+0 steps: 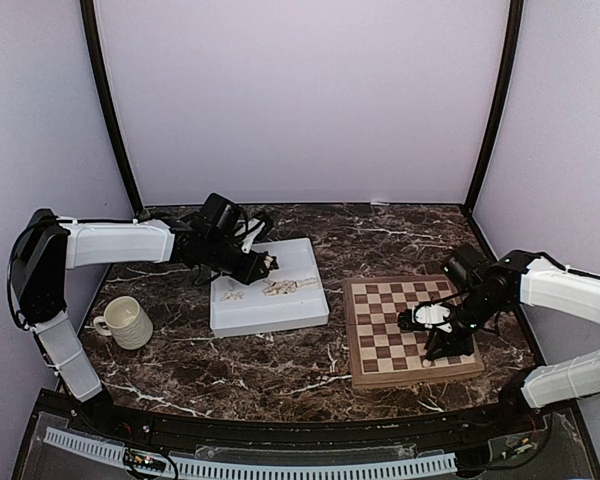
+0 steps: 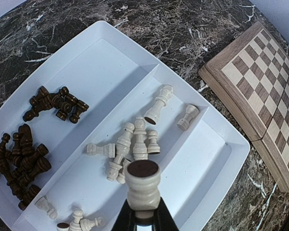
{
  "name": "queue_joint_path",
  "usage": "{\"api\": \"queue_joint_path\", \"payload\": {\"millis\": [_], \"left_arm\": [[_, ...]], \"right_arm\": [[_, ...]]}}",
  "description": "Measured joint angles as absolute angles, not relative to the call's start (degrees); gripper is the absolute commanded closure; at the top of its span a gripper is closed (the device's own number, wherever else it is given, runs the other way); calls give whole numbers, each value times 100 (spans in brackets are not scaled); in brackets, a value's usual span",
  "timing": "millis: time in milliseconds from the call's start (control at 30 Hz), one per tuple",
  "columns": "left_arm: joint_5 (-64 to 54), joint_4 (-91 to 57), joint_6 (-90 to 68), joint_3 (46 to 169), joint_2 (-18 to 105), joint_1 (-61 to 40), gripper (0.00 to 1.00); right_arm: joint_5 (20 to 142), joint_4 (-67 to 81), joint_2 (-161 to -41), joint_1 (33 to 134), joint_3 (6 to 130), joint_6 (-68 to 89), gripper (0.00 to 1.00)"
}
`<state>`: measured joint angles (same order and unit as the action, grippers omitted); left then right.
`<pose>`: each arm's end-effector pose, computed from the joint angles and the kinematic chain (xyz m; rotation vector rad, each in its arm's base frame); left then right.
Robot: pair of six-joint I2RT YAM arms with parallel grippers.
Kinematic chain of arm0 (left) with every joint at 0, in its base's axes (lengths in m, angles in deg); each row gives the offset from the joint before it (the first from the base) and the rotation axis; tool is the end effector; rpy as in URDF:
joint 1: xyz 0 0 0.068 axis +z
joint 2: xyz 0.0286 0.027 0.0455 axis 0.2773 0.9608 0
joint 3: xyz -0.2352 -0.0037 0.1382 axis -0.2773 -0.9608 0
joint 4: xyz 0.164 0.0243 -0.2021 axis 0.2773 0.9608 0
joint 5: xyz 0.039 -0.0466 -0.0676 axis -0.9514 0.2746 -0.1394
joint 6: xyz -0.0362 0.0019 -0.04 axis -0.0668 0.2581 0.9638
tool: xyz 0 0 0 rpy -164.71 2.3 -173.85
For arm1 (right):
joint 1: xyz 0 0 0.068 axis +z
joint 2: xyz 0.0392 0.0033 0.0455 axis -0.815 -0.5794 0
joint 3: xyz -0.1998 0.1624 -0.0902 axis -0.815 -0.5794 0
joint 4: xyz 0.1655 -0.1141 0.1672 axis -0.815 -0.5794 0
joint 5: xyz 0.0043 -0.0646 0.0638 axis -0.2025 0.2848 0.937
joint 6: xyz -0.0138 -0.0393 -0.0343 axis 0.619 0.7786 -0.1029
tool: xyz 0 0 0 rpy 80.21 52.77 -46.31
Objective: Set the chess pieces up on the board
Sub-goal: Place the king on e1.
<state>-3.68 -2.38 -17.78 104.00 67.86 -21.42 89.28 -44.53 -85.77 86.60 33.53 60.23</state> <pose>0.3004 -0.2382 0.2246 0.7482 2.2653 -0.5586 0.1517 0.1067 0.2023 -1.7770 2.2335 0.3766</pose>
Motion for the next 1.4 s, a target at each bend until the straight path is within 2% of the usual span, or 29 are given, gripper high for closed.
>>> {"api": "queue_joint_path", "payload": {"millis": [367,600,933,1400], "left_arm": [[-366,-236,-1784,10402,6786,-2168,100],[-366,-193,-1804,10466,6786,-2172,100],[-364,-151,-1817,10476,6786,-2207,100],[-362,-149,-1821,10476,6786,-2238,100]], "right_arm": [[8906,-4455,-8577,8660,3353,6021,68],[8810,-4409,-8575,8660,3347,5970,76],[8727,-4352,-8558,8660,3342,5909,78],[8733,-4376,-8579,8660,3344,5953,70]]}}
